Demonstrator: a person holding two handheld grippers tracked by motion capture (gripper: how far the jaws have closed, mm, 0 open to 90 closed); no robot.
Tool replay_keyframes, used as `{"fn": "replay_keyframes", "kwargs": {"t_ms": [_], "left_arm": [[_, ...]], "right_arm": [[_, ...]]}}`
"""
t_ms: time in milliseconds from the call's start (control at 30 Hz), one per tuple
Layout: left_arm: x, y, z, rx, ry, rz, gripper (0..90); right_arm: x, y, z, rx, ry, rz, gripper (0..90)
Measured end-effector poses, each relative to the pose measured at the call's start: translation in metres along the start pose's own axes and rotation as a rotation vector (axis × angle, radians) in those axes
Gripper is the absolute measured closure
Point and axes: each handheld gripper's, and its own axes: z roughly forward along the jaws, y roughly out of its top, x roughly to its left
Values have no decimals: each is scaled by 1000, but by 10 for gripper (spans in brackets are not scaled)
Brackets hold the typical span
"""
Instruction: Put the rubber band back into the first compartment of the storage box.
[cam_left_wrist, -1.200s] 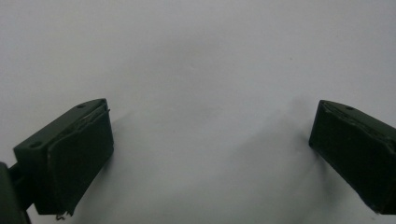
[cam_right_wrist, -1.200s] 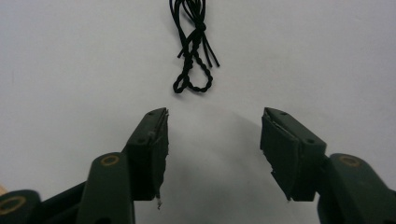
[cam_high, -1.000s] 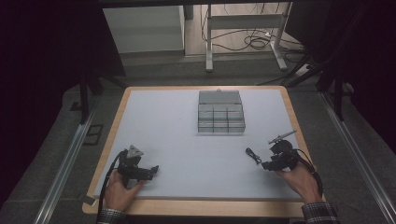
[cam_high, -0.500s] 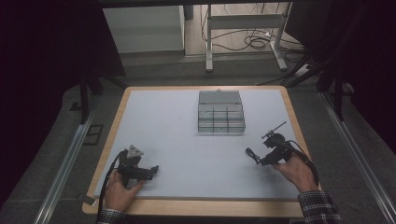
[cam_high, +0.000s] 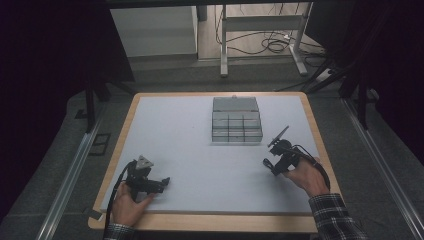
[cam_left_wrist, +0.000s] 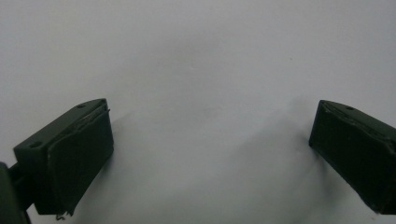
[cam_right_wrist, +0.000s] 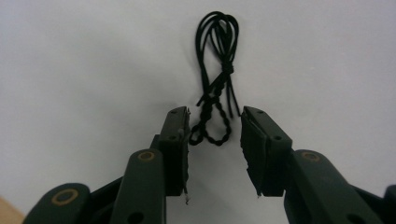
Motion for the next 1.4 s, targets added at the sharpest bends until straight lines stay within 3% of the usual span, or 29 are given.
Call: {"fn": "replay_keyframes", "kwargs": {"t_ms": [200, 433, 667, 1400], "left_arm": [[0, 0, 0, 0, 0, 0, 0], [0, 0, 0, 0, 0, 0, 0], [0, 0, 0, 0, 0, 1, 0], [0, 0, 0, 1, -1, 4, 0]], "right_arm": [[0, 5, 8, 66, -8, -12, 701], [-2, 8, 9, 84, 6, -4, 848], [-4, 9, 3, 77, 59, 31, 861], [-5, 27, -33, 35, 100, 36, 861]]}}
